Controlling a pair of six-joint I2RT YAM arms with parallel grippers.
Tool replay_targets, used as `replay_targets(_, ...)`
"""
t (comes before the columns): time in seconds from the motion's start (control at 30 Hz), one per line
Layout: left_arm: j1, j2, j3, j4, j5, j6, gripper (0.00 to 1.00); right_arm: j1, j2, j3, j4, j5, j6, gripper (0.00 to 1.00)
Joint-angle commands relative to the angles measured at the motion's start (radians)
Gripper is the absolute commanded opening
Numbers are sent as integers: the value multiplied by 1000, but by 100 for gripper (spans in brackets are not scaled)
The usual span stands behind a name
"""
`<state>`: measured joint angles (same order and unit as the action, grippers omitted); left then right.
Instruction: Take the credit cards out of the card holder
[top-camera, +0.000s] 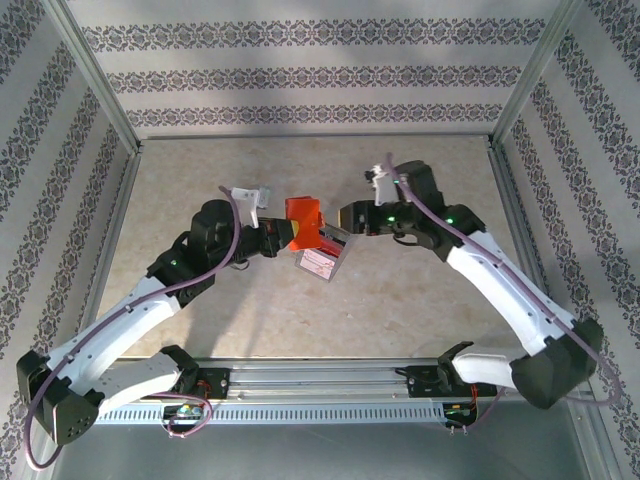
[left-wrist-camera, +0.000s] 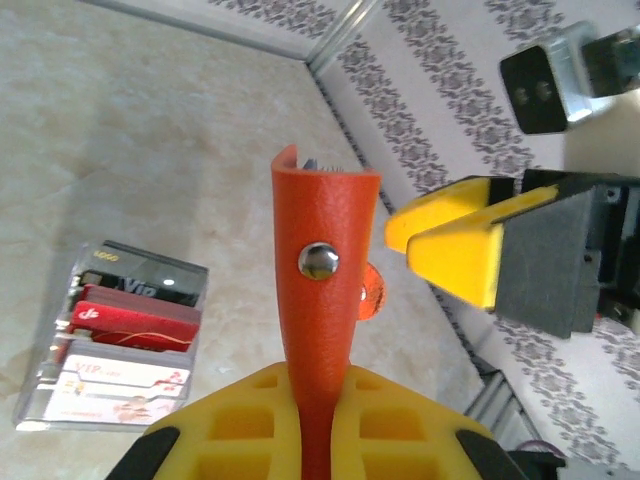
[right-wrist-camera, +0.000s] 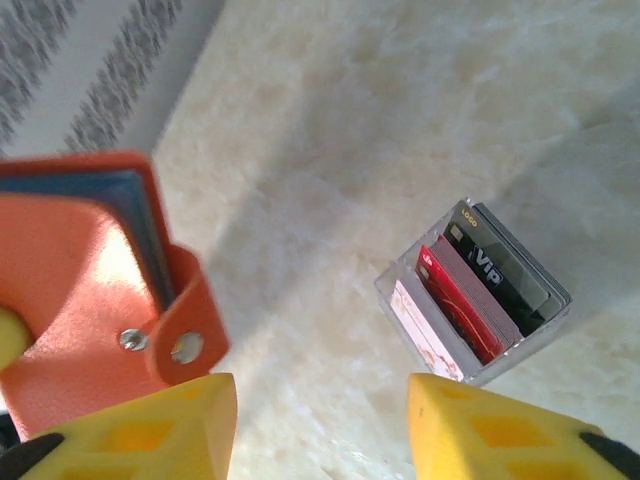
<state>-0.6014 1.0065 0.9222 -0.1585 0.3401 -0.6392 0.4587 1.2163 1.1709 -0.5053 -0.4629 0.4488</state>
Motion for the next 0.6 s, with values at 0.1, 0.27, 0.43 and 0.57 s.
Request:
replay_targets(0.1,111,-51,-102,310,268,-119,0,-81,-135,-189,391,-337,61,77)
replay_targets(0.27,138,-35,-146,494,381,-205,0,0,-187,-291,534,-275,38,77)
replay_targets(0.43,140,-7,-175,661,440,-293,0,10,-201,-362,644,-278,70,64)
replay_targets(0.57,140,21,-185,735,468,-338,0,-31,-183,-421,808,-400,200,55)
